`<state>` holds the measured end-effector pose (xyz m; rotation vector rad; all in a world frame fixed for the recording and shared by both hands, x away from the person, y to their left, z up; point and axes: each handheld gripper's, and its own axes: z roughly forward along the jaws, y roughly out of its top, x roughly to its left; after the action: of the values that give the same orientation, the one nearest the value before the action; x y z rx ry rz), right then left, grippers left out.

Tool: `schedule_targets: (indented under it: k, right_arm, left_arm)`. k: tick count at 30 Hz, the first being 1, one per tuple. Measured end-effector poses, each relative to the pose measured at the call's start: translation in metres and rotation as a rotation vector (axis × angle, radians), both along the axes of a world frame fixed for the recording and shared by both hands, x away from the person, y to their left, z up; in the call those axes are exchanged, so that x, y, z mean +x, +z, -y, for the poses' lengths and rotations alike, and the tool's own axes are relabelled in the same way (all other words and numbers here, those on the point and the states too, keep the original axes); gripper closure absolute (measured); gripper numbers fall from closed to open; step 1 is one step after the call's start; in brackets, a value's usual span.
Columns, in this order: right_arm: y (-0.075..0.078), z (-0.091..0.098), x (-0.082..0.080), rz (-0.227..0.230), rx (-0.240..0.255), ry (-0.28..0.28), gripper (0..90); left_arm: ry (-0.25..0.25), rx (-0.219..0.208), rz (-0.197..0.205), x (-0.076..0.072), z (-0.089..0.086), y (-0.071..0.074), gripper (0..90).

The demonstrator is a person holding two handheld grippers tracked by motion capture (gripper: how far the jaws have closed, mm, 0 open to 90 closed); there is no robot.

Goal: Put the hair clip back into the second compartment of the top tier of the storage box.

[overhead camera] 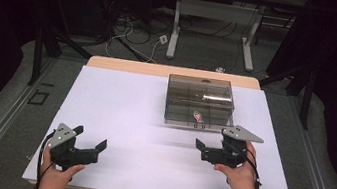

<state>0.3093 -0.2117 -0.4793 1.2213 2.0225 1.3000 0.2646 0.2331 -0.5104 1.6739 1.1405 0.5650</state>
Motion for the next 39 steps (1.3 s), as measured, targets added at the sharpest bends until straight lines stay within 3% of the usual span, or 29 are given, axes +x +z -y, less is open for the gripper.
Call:
schedule_targets:
  k: [13,23,25,39]
  right_arm:
    - [-0.013,0.009,-0.021,0.008,-0.031,0.014,1.7]
    - [-0.027,0.018,-0.033,0.000,-0.016,-0.003,2.0]
    - [-0.030,0.021,-0.034,0.011,-0.015,-0.001,2.4]
    - [-0.051,0.029,-0.030,-0.033,-0.008,-0.039,4.2]
  left_arm:
    - [0.001,0.005,0.001,-0.001,0.000,0.000,1.6]
    - [-0.002,0.007,-0.003,-0.001,0.001,0.000,1.6]
    - [-0.002,0.007,-0.003,-0.001,0.001,0.000,1.6]
    - [-0.012,0.010,-0.006,-0.001,0.001,0.001,1.6]
